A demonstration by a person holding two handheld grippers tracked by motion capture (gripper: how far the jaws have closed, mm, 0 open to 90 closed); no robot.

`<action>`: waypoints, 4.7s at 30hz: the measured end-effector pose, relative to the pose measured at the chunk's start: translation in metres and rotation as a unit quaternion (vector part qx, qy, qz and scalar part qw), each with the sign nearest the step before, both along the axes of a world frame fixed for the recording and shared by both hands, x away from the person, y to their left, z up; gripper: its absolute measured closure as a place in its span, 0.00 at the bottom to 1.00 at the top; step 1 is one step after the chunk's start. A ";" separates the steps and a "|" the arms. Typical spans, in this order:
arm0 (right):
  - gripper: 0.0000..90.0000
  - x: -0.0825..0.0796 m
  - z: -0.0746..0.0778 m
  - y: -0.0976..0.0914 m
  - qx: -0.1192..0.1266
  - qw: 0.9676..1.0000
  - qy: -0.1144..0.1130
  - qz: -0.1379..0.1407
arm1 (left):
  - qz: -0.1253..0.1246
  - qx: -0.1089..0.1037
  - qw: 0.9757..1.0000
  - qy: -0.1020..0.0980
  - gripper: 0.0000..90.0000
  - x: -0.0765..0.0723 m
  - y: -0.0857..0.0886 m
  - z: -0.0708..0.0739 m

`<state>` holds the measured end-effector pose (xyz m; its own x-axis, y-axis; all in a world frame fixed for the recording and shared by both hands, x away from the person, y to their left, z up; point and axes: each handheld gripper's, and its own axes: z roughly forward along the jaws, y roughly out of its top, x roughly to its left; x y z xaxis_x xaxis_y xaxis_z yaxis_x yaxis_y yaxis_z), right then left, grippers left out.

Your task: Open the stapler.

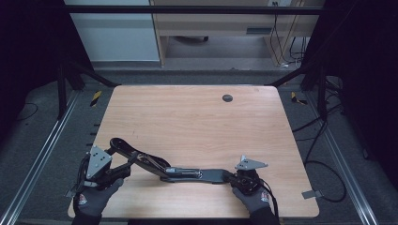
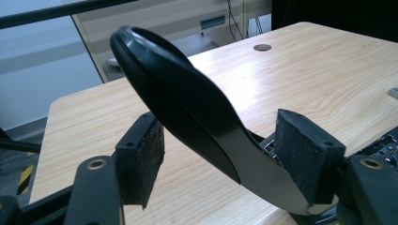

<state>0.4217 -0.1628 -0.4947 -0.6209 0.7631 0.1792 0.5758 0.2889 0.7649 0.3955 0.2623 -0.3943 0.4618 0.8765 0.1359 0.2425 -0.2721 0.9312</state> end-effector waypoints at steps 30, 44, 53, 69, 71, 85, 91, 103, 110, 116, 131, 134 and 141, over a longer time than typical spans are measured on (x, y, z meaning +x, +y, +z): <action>0.72 0.000 0.017 -0.026 0.003 0.998 -0.030 -0.051 | -0.006 0.023 0.999 0.041 0.28 -0.018 0.007 -0.026; 0.74 0.004 0.020 -0.046 -0.005 0.995 -0.042 -0.088 | 0.003 0.037 0.997 0.070 0.27 -0.015 0.011 -0.049; 0.74 0.013 0.018 -0.053 -0.022 0.993 -0.034 -0.111 | 0.010 0.050 0.996 0.071 0.31 -0.013 0.012 -0.055; 0.74 0.036 0.014 -0.054 -0.049 0.989 -0.015 -0.139 | 0.024 0.058 0.995 0.081 0.45 -0.008 0.020 -0.062; 0.74 0.039 0.013 -0.052 -0.049 0.989 -0.011 -0.141 | 0.026 0.059 0.995 0.081 0.46 -0.008 0.021 -0.062; 0.73 0.057 0.007 -0.039 -0.078 0.985 0.006 -0.153 | 0.030 0.059 0.993 0.095 0.42 -0.005 0.022 -0.068; 0.74 0.061 0.005 -0.036 -0.085 0.984 0.012 -0.155 | 0.027 0.061 0.993 0.099 0.42 -0.004 0.021 -0.068; 0.87 0.063 0.004 -0.036 -0.100 0.983 0.021 -0.153 | 0.026 0.063 0.992 0.102 0.42 -0.004 0.022 -0.069; 0.87 0.063 0.005 -0.040 -0.112 0.984 0.019 -0.137 | 0.024 0.064 0.992 0.102 0.42 -0.004 0.022 -0.069; 0.87 0.057 0.008 -0.045 -0.121 0.986 0.020 -0.109 | 0.025 0.066 0.992 0.104 0.42 -0.004 0.022 -0.070; 0.83 0.048 0.009 -0.051 -0.123 0.987 0.031 -0.103 | 0.021 0.066 0.992 0.105 0.41 -0.004 0.023 -0.070; 0.83 0.046 0.013 -0.052 -0.113 0.987 0.029 -0.106 | 0.019 0.066 0.992 0.106 0.41 -0.003 0.024 -0.070; 0.83 0.045 0.021 -0.054 -0.113 0.987 0.025 -0.112 | 0.021 0.066 0.992 0.108 0.41 -0.003 0.025 -0.071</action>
<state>0.4667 -0.2168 -0.4740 -0.4263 0.9044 0.0154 0.6807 0.3096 0.6639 0.3929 0.2876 -0.4657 0.4566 0.8765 0.1527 0.4454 -0.3738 0.8136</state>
